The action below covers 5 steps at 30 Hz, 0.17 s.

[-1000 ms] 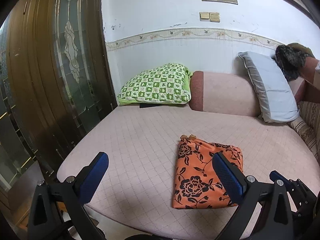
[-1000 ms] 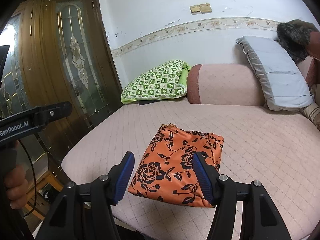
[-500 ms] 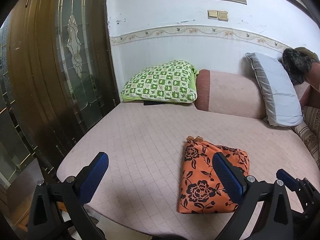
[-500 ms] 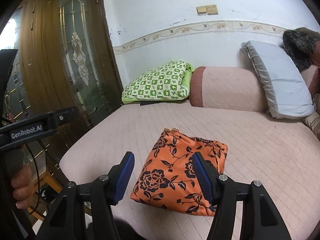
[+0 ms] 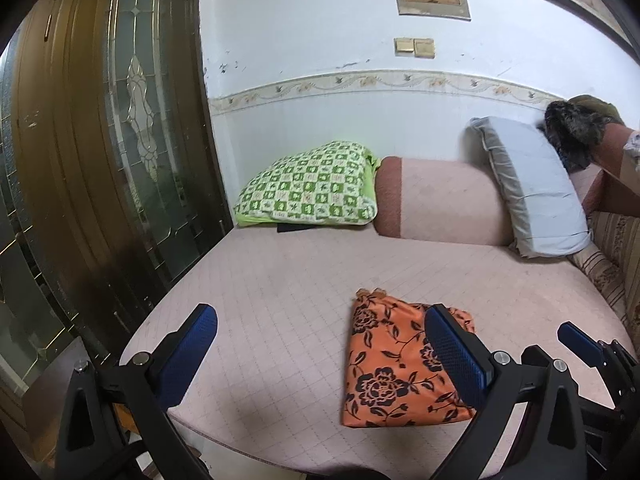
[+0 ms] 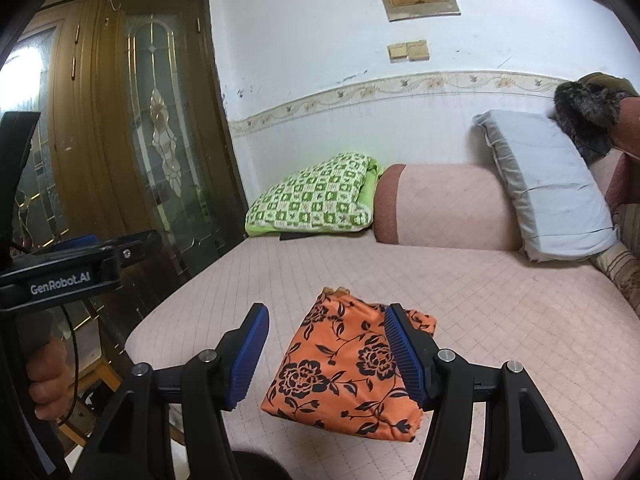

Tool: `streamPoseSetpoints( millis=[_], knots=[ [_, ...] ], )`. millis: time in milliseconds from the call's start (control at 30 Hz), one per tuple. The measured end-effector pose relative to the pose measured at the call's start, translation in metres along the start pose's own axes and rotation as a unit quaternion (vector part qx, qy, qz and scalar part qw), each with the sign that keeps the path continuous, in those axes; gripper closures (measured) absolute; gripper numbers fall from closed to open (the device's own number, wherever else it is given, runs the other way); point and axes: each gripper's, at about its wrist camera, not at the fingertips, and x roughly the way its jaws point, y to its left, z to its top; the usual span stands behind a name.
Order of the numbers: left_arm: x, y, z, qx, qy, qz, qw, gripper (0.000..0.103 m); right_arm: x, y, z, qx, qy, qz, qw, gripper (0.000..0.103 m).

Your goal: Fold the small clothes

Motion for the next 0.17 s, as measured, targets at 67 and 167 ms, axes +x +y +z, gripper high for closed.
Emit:
streamPoseSetpoints(
  millis=[67,167],
  knots=[
    [0.0015,-0.0012,0.0030,-0.002,-0.002,-0.006,1.0000,0.000,-0.0019,-0.0021,0.0034,0.000,-0.003,-0.003,1.000,0.039],
    [0.0101,-0.0026,0.0068,-0.009,-0.006,-0.014,0.9998,0.000,0.0029,-0.0066,0.0068,0.008,-0.002,-0.003,1.000,0.039]
  ],
)
